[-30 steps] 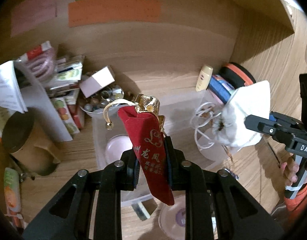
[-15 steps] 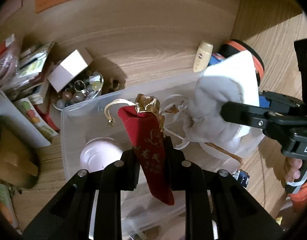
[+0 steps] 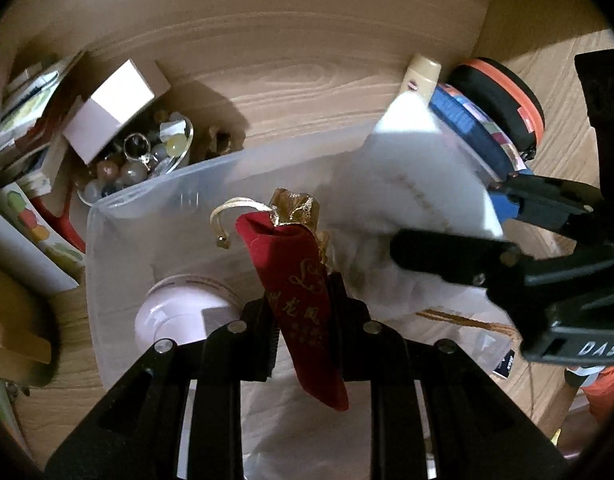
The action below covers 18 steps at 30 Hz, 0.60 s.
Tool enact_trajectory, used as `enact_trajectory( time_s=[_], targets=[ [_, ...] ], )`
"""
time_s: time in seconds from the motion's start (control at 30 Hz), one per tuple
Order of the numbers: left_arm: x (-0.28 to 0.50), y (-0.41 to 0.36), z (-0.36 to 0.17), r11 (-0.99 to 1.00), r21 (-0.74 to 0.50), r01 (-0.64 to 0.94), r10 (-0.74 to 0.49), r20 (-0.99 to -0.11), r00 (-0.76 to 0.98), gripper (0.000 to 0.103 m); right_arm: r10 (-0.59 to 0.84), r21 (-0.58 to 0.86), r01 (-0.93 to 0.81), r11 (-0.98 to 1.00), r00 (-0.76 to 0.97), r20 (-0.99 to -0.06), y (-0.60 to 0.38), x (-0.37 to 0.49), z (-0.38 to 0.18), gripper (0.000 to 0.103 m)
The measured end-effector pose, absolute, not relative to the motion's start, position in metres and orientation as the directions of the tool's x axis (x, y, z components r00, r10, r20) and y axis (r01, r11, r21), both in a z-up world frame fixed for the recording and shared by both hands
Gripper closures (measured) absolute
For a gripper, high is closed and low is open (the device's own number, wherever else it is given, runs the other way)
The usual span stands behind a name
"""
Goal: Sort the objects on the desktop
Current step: 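Lower the pouch and cloth bag into the bin and open both tools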
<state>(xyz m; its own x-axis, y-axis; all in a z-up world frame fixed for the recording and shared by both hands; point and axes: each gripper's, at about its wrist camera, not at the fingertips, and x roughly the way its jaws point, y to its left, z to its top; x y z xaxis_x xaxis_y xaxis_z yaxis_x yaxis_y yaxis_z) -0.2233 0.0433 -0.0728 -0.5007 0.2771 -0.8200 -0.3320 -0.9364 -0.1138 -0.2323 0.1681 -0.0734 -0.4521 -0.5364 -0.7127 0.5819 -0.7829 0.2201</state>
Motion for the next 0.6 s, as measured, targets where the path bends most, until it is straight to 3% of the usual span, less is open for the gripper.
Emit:
enact_trajectory(
  time_s=[0.23, 0.47, 0.6],
  targets=[
    [-0.225, 0.046, -0.078, -0.936, -0.104, -0.337, 0.27, -0.826, -0.495, 0.082, -0.497, 0.187, 0.575, -0.796, -0.447, -0.744, 0.159, -0.234, -0.086, 0.06],
    [-0.223, 0.045, -0.078, -0.932, -0.121, -0.341, 0.283, -0.831, -0.479, 0.082, -0.482, 0.175, 0.566, -0.806, -0.454, -0.749, 0.159, -0.232, -0.082, 0.048],
    [-0.22, 0.043, -0.072, -0.932, -0.129, -0.338, 0.291, -0.823, -0.487, 0.073, -0.483, 0.172, 0.554, -0.815, -0.484, -0.729, 0.167, -0.223, -0.071, 0.041]
  ],
)
